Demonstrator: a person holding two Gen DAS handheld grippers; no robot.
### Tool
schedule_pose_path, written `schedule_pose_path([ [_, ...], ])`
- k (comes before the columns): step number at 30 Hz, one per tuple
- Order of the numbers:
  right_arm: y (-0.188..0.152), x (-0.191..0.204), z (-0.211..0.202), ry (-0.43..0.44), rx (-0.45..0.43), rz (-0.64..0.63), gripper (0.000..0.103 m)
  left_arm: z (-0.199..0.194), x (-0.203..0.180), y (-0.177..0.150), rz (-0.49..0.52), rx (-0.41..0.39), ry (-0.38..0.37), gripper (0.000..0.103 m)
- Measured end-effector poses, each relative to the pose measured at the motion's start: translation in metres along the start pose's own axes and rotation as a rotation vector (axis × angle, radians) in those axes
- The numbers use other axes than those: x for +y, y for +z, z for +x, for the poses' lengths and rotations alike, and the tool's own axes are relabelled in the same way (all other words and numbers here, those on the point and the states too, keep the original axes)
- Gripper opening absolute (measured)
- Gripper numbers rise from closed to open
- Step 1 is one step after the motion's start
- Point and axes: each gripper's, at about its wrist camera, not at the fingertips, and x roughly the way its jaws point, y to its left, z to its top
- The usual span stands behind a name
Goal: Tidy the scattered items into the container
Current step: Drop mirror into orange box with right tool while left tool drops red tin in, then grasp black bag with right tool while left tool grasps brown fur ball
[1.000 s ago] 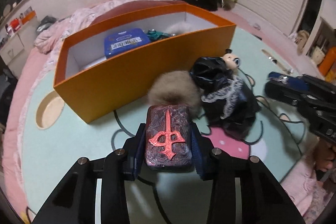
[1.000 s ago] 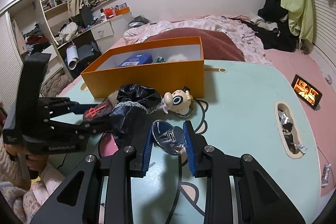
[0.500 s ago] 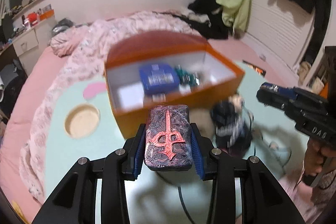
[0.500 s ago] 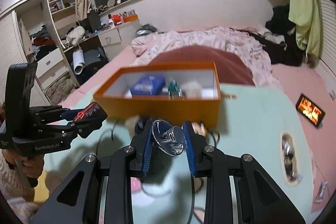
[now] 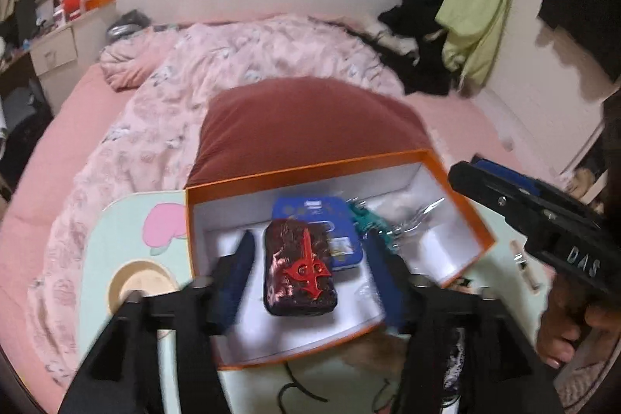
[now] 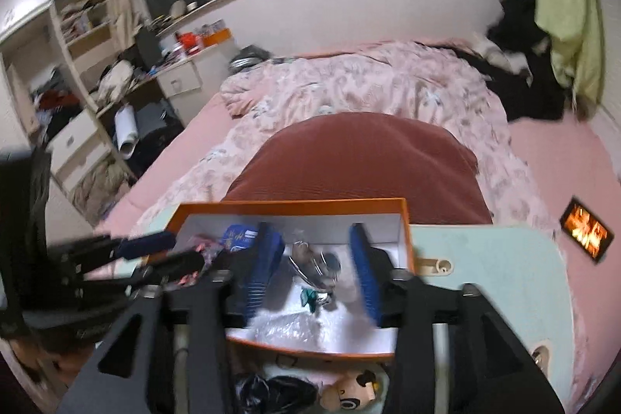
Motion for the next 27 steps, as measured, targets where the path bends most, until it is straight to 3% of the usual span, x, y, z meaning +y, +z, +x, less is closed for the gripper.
schedule_pose_path([
  [1,-0.001,-0.005,-0.006,0.005,-0.022,0.028,0.070,-0.006,0.000,-0.004,0.002,-0.027,0.002,0.077],
  [2,-0.003,-0.007,-0.013,0.008,-0.050,0.045,0.072,-0.013,0.000,-0.008,0.006,-0.051,0.007,0.078],
  [4,-0.009,-0.010,-0.027,0.009,-0.086,0.050,0.073,-0.022,-0.001,-0.017,0.015,-0.065,0.014,0.079],
  [7,-0.024,-0.009,-0.042,0.015,-0.071,0.047,0.073,-0.033,-0.003,-0.036,0.027,-0.045,0.014,0.079],
  [11,-0.058,-0.007,-0.052,0.037,-0.016,0.040,0.073,-0.036,-0.011,-0.072,0.059,0.017,0.036,0.089],
  [19,-0.129,0.011,-0.058,-0.011,0.130,-0.048,0.073,-0.013,-0.018,-0.127,0.074,0.154,0.090,0.089],
  [22,-0.145,0.020,-0.054,-0.034,0.155,-0.086,0.073,-0.008,-0.021,-0.140,0.088,0.126,0.163,0.103],
  [24,-0.150,0.021,-0.045,-0.048,0.190,-0.088,0.073,-0.009,-0.020,-0.143,0.082,0.111,0.153,0.103],
  [27,-0.153,0.025,-0.036,-0.101,0.218,-0.120,0.091,-0.010,-0.017,-0.144,0.077,0.104,0.152,0.103],
])
